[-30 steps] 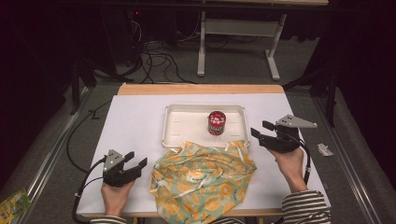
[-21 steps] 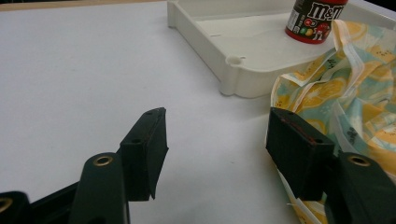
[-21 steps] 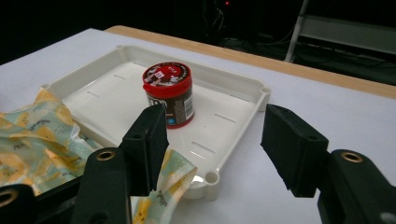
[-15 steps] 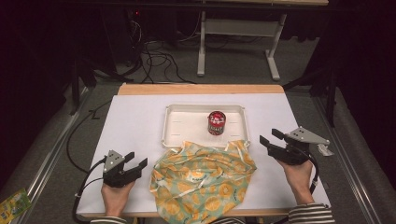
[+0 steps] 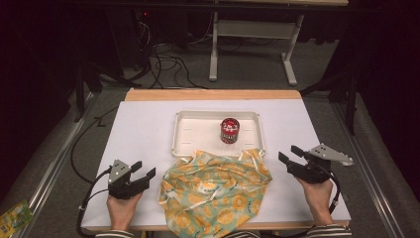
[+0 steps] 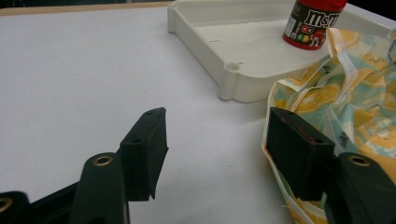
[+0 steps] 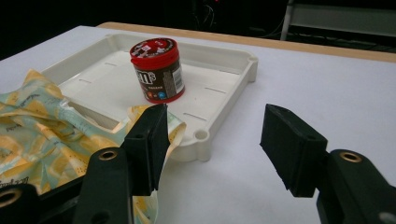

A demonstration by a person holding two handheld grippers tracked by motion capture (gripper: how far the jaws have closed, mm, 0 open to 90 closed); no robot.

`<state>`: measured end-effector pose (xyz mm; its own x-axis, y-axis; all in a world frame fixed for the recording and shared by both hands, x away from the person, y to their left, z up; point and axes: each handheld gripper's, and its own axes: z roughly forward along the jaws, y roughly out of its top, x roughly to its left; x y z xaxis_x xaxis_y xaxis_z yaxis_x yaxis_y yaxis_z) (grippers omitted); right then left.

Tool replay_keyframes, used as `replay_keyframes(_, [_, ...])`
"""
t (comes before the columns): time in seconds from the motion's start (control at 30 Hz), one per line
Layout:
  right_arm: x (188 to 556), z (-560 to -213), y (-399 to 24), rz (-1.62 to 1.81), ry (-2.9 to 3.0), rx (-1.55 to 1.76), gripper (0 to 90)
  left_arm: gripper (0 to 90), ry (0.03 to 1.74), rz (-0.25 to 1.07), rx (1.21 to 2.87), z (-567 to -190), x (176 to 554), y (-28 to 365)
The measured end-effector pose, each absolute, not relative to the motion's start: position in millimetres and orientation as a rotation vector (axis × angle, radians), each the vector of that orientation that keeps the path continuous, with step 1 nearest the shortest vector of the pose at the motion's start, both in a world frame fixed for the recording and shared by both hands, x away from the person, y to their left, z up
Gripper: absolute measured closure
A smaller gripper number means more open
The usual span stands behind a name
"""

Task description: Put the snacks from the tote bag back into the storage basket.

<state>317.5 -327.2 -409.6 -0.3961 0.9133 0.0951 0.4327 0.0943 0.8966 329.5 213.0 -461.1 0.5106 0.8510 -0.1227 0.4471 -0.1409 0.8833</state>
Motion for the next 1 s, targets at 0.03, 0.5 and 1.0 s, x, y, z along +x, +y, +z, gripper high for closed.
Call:
replay_keyframes(0.03, [317,-411,-329,1.269,1.878,1.316,42.2,38.7,1.092,0.515,1.77,-461,329,213])
replay_keyframes(0.5, [312,-436,-333,1.266,1.882,1.388,42.9,38.2,1.104,0.524,1.792,-464,332,213])
replay_keyframes(1.0, [320,-454,-336,1.189,1.893,1.431,42.9,38.1,1.154,0.526,1.795,-469,342,214])
